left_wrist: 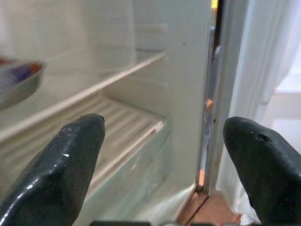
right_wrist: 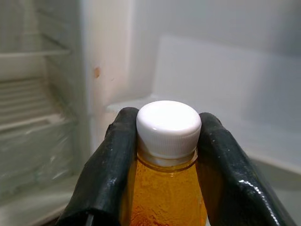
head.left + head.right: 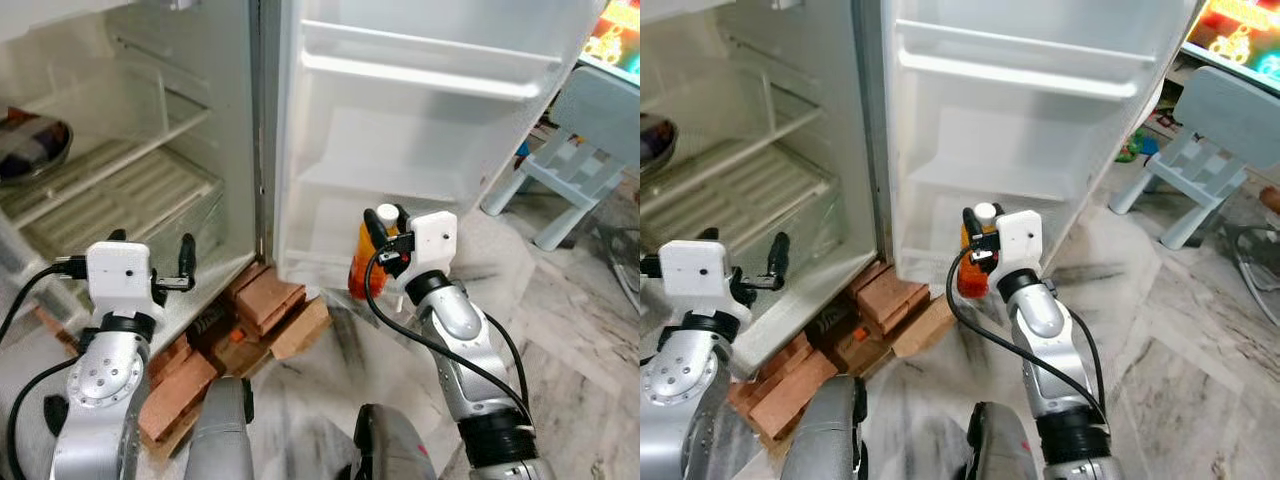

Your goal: Restocking fridge

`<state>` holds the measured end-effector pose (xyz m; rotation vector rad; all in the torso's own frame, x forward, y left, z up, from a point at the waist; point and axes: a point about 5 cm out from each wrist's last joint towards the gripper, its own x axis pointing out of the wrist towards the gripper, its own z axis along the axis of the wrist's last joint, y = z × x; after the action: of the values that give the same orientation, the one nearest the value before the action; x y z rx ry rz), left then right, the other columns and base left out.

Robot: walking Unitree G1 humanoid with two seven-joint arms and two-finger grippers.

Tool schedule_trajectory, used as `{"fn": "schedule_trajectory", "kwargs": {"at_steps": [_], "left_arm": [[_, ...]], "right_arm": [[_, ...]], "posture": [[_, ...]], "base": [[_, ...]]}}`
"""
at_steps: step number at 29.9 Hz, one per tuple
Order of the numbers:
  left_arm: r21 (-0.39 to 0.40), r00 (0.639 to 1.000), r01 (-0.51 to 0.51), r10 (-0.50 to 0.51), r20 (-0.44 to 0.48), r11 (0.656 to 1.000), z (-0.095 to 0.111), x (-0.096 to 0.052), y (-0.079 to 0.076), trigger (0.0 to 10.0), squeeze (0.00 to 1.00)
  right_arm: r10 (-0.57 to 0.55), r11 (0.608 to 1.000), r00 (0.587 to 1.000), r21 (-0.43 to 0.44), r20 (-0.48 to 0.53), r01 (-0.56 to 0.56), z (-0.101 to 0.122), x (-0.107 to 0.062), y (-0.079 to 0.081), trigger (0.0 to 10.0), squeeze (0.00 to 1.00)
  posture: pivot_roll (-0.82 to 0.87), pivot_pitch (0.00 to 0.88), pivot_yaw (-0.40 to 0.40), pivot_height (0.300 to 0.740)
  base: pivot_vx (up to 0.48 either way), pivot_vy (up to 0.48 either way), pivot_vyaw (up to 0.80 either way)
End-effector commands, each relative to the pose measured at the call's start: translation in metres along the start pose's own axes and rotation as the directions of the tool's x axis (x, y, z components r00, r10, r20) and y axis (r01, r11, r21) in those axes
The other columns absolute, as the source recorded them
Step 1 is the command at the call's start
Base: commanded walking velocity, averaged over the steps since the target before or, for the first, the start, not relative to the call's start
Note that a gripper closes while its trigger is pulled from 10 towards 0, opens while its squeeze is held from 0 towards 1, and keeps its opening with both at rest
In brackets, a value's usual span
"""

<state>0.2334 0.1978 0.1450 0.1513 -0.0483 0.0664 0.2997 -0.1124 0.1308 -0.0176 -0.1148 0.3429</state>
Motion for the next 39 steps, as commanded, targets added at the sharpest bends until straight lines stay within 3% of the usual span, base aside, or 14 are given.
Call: {"fn": "schedule_trajectory", "kwargs": {"at_steps": [1, 22, 27, 34, 39], "left_arm": [[-0.013, 1.0, 0.023, -0.023, 0.013, 1.0, 0.0025, 0.0004, -0.0078, 10.0, 0.0], [0.011, 0.998, 0.06, -0.06, 0.034, 0.998, 0.006, 0.0009, -0.0133, 10.0, 0.0], [0.027, 0.997, 0.065, -0.066, 0.036, 0.998, 0.0059, 0.0013, -0.0147, 10.0, 0.0], [-0.049, 0.998, 0.053, -0.051, 0.034, 0.997, 0.0053, 0.0009, -0.0147, 10.0, 0.0], [-0.026, 0.998, 0.053, -0.052, 0.03, 0.998, 0.0046, 0.0003, -0.0145, 10.0, 0.0]], "right_arm": [[-0.021, 0.999, 0.999, -0.023, 0.026, 0.022, 0.0047, -0.0037, -0.0076, 10.0, 0.0], [-0.067, 0.996, 0.998, -0.062, 0.021, 0.068, 0.0039, -0.0012, -0.0132, 10.0, 0.0], [-0.067, 0.996, 0.998, -0.061, 0.019, 0.068, 0.0033, -0.0013, -0.0126, 10.0, 0.0], [-0.064, 0.996, 0.998, -0.058, 0.014, 0.065, 0.002, -0.0015, -0.012, 10.0, 0.0], [-0.056, 0.997, 0.998, -0.048, 0.001, 0.056, -0.0003, -0.0018, -0.0113, 10.0, 0.0]], "posture": [[0.15, 0.087, -0.112, 0.626], [0.15, 0.088, -0.111, 0.626], [0.15, 0.089, -0.11, 0.626], [0.15, 0.092, -0.113, 0.626], [0.15, 0.097, -0.113, 0.626]], "base": [[0.39, 0.277, 0.0], [0.219, 0.0, 0.0], [0.301, -0.37, 0.0], [0.237, -0.192, 0.0], [0.0, 0.0, 0.0]]}}
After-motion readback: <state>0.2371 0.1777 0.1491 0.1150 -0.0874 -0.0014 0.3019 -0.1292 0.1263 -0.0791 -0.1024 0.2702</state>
